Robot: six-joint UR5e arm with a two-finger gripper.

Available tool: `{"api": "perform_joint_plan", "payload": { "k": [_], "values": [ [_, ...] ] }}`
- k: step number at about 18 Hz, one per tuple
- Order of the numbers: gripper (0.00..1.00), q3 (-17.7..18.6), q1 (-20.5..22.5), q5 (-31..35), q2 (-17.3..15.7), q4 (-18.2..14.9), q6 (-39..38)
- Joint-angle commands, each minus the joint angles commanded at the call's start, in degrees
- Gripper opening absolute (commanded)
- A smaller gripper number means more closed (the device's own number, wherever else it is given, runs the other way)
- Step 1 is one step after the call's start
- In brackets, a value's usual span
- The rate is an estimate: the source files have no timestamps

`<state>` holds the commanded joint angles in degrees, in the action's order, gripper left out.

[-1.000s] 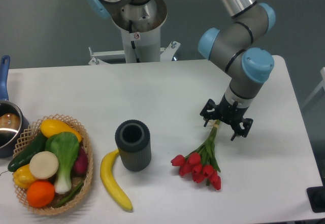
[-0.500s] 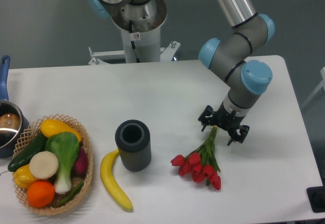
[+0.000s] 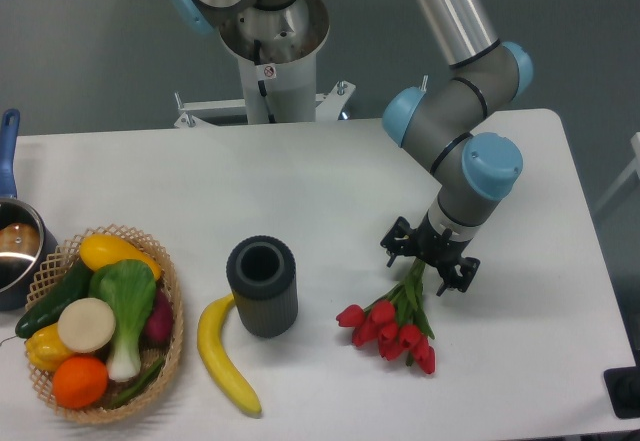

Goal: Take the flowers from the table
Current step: 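Close the gripper around the green tulip stems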

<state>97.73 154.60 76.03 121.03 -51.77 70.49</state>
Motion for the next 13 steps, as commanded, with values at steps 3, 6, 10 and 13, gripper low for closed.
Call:
{"api": "perform_joint_plan", "payload": {
  "k": [3, 6, 10, 13],
  "values": [
    [0.73, 0.0, 0.0, 0.0, 0.0, 0.0, 0.1],
    [0.6, -0.2, 0.0, 0.0, 0.0, 0.0, 0.0],
    [0.42, -0.3, -0.1, 0.0, 0.0, 0.3, -1.9],
    [0.37, -0.2, -0.1, 0.1, 0.0, 1.1, -2.1]
  ]
}}
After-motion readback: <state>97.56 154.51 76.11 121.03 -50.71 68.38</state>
